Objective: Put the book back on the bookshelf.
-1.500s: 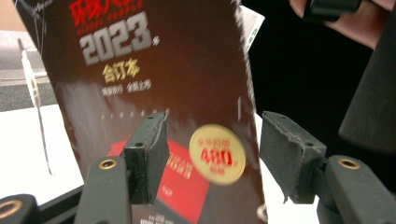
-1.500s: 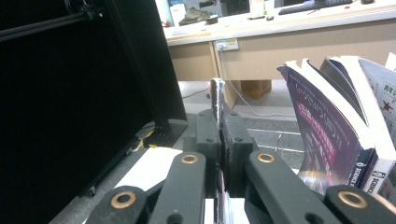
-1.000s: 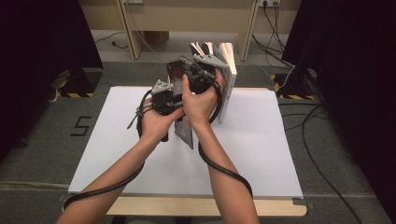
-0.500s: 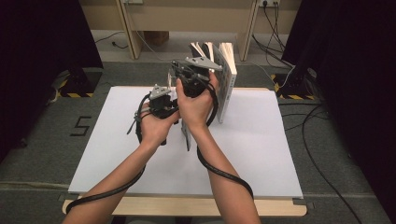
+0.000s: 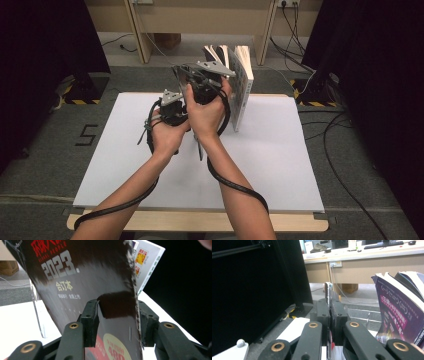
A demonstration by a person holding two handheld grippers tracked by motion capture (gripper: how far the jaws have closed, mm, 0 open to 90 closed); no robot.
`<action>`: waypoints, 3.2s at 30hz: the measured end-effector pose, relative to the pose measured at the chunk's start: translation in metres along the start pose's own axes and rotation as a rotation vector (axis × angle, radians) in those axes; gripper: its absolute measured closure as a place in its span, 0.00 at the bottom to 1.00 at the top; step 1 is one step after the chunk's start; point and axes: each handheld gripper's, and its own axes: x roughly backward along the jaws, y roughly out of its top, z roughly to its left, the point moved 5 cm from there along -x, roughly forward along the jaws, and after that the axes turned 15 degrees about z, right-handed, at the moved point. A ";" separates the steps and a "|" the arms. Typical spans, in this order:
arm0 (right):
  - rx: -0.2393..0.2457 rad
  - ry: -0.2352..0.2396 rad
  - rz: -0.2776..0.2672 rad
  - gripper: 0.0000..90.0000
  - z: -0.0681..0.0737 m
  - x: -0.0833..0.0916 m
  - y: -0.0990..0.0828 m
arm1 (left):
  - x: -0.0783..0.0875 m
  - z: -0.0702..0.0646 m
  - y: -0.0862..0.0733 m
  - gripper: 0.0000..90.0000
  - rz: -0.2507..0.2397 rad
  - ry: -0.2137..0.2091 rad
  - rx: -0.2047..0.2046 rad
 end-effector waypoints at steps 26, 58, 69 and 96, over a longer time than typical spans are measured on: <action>0.128 0.097 0.069 0.70 0.014 0.000 -0.005 | 0.003 0.028 -0.017 0.96 0.011 -0.004 0.008; -0.243 -0.142 0.272 0.67 -0.208 0.087 -0.255 | 0.024 0.066 0.013 0.96 -0.046 -0.027 0.019; -0.262 -0.136 0.297 0.68 -0.207 0.085 -0.275 | 0.031 0.069 0.030 0.96 -0.063 0.008 0.003; -0.249 -0.156 0.258 0.69 -0.205 0.088 -0.280 | -0.011 0.078 0.076 0.96 -0.093 0.079 0.014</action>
